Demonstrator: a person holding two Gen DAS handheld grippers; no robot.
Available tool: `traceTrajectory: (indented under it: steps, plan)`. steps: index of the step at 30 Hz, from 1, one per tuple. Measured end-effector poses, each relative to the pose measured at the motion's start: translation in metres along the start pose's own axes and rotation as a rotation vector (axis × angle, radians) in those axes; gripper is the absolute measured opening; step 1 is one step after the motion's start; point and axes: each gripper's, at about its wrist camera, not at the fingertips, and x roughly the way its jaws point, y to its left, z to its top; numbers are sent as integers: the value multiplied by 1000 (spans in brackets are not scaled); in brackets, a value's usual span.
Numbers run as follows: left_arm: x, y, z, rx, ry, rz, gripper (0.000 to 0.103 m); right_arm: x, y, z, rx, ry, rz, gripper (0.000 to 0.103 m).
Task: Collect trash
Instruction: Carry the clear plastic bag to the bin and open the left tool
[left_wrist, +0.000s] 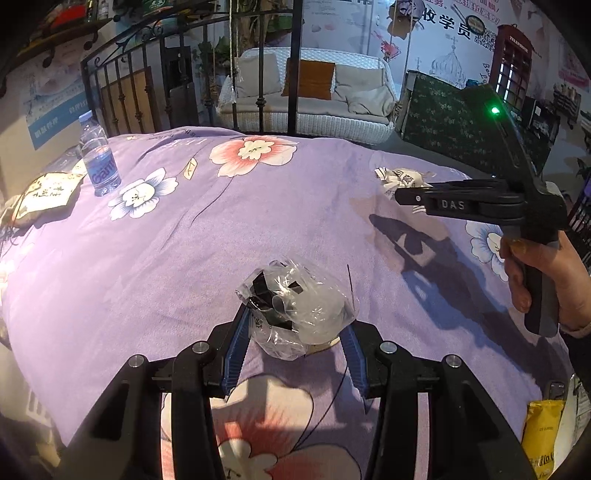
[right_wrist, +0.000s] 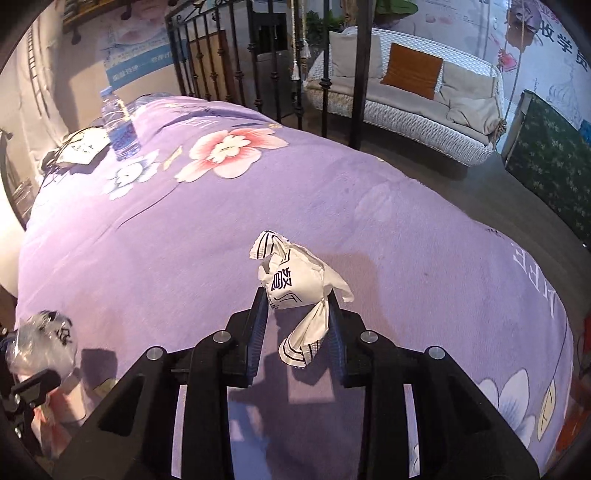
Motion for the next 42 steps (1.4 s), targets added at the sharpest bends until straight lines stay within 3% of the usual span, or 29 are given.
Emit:
traceTrajectory:
  steps: [12,20,31,42]
  plan:
    - [-75,36,-66,-74,-8,45,45,-123,85,-70,-133,-54,132,31]
    - [-117,58,-115,-144,-22,80,45,-177,148,-116,-195,-92,171,31]
    - [-167,118,-188,-311,-6,190,45,-207,246,-200,-268,-134,280,31]
    - [-195,170,-246,-458,33,312,45,-208,307,-246,-312,-138,352,31]
